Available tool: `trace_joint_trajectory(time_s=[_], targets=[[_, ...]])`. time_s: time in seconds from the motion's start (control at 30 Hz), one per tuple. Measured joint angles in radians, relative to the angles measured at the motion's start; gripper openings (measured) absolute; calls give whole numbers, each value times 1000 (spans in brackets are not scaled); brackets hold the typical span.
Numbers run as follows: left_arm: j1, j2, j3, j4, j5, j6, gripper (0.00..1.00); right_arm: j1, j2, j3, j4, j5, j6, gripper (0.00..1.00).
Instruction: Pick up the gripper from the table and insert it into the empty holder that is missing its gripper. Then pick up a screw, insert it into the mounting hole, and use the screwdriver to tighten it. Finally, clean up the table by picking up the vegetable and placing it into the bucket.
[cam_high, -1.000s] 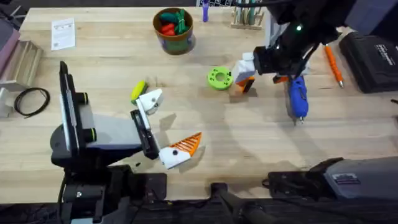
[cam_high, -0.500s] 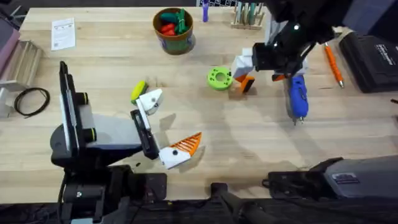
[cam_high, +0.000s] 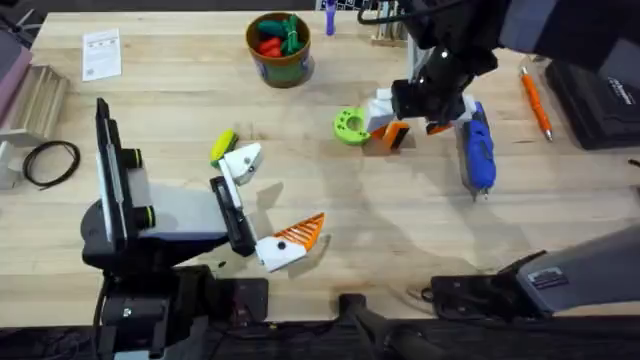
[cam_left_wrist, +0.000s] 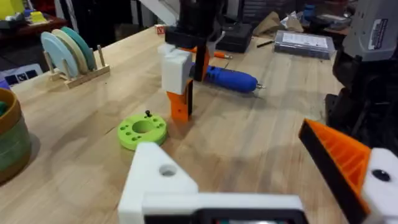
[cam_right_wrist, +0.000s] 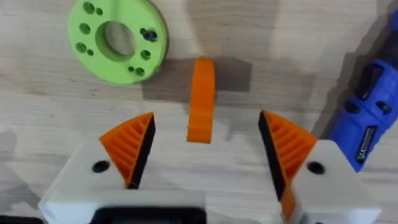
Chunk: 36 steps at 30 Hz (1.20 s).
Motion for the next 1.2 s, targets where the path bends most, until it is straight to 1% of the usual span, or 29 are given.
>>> trace_joint_trajectory(time_s=[0.13, 0.27, 0.43, 0.53, 0.57, 0.73, 0.8, 0.93, 0.97, 1.0, 1.2], targets=[[0, 0, 0, 0, 0, 0, 985, 0, 7, 0, 15, 0, -19, 990], [0, 0, 0, 0, 0, 0, 985, 0, 7, 0, 16, -6, -28, 942], [0, 0, 0, 0, 0, 0, 985, 0, 7, 0, 16, -23, -30, 939], [0, 0, 0, 0, 0, 0, 985, -5, 7, 0, 16, -25, -29, 899], [0, 0, 0, 0, 0, 0, 985, -11, 7, 0, 16, -28, -28, 802], [0, 0, 0, 0, 0, 0, 985, -15, 7, 0, 17, -28, -29, 549], [0, 0, 0, 0, 0, 0, 985, -15, 7, 0, 18, -29, -29, 407], [0, 0, 0, 0, 0, 0, 985, -15, 7, 0, 19, -28, -34, 58], [0, 0, 0, 0, 0, 0, 985, -15, 7, 1, 19, -28, -34, 19], [0, 0, 0, 0, 0, 0, 985, -15, 7, 1, 19, -29, -36, 12], [0, 0, 0, 0, 0, 0, 985, -15, 7, 1, 18, -29, -41, 11]])
